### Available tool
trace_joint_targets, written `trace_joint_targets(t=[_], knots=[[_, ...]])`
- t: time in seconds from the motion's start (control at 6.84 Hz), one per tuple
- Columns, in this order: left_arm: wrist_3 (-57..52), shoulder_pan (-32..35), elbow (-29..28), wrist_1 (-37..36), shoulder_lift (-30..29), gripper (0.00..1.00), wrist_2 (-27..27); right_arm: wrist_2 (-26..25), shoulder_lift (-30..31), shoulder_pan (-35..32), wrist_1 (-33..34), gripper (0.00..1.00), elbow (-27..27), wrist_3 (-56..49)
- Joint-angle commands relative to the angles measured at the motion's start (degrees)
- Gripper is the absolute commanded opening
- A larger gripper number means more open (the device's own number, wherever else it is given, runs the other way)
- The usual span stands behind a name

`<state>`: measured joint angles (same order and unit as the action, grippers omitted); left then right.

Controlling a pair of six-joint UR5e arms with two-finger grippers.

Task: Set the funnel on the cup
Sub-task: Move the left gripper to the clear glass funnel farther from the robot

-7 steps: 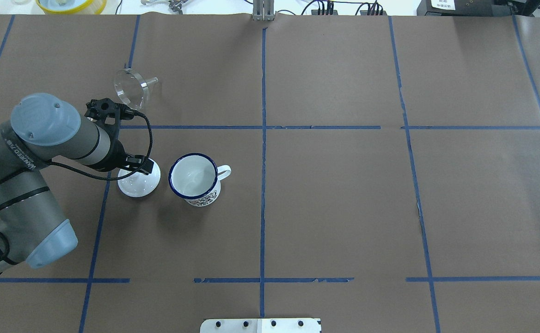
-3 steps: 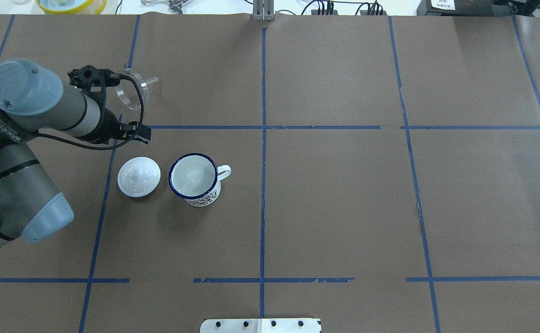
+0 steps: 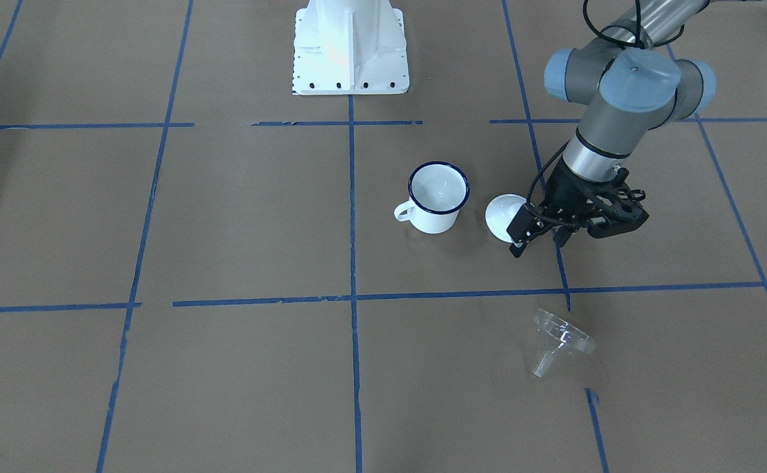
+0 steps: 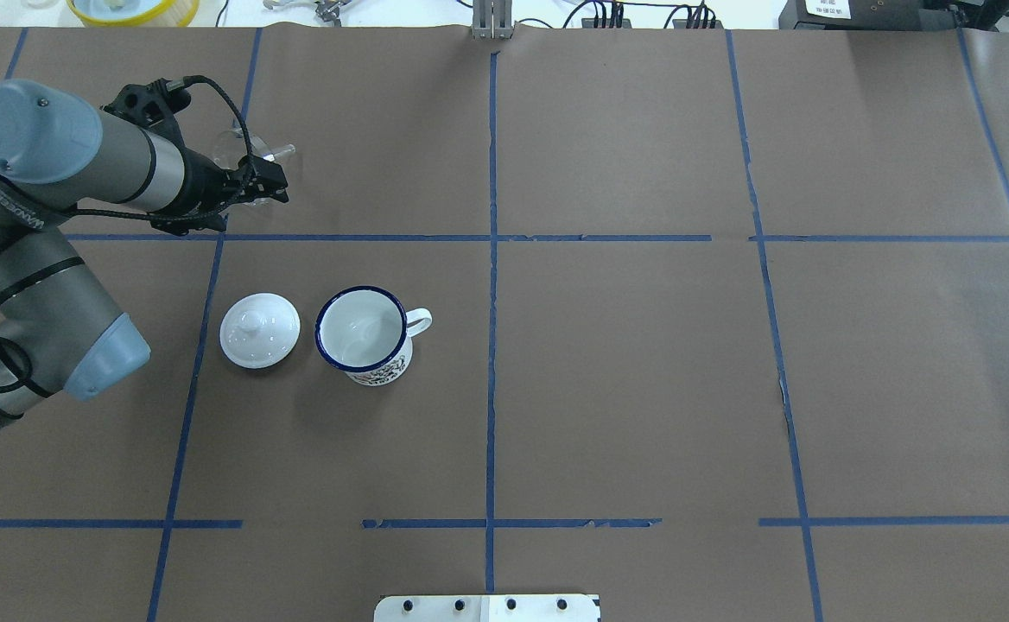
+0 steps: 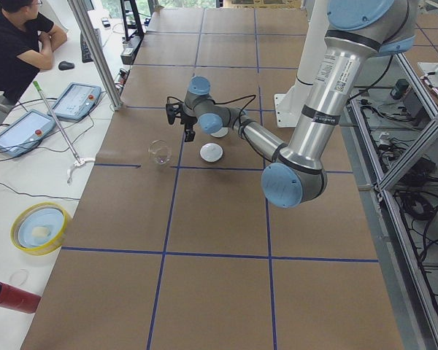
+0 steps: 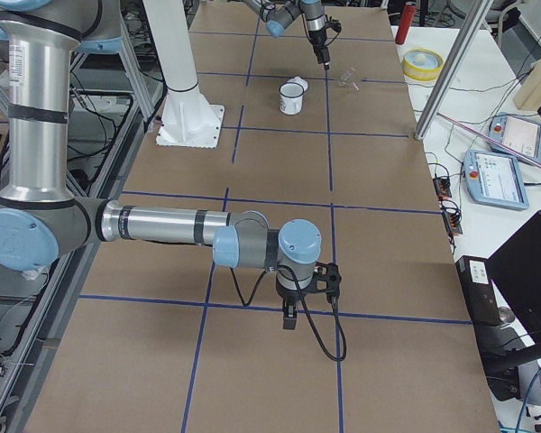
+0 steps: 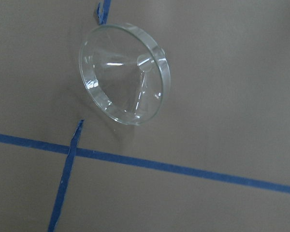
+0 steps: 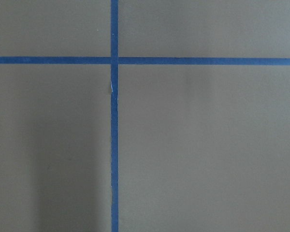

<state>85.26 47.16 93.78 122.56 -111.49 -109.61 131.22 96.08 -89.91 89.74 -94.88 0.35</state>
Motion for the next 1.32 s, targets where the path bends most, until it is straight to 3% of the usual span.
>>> trace_joint_targets(t=[0.0, 0.29, 0.44, 0.58, 1.02, 1.17], knots=[[8.6, 0.0, -8.9, 13.0, -1.2, 1.00, 5.3, 0.0, 0.1, 0.0, 0.0, 1.00, 0.0, 0.0], [12.7, 0.0, -15.1, 16.9, -4.9, 1.00, 11.5, 0.0, 0.0, 0.0, 0.0, 1.00, 0.0, 0.0], [12.8, 0.2, -17.6, 19.9, -5.4, 0.93, 12.7, 0.0, 0.1, 0.0, 0.0, 1.00, 0.0, 0.0], [12.8, 0.4, -18.8, 20.8, -5.7, 0.80, 13.0, 0.0, 0.1, 0.0, 0.0, 1.00, 0.0, 0.0], [12.7, 0.9, -20.5, 22.3, -6.6, 0.23, 13.0, 0.0, 0.1, 0.0, 0.0, 1.00, 0.0, 0.0], [12.7, 0.9, -20.5, 22.4, -6.6, 0.09, 13.0, 0.0, 0.1, 0.0, 0.0, 1.00, 0.0, 0.0]])
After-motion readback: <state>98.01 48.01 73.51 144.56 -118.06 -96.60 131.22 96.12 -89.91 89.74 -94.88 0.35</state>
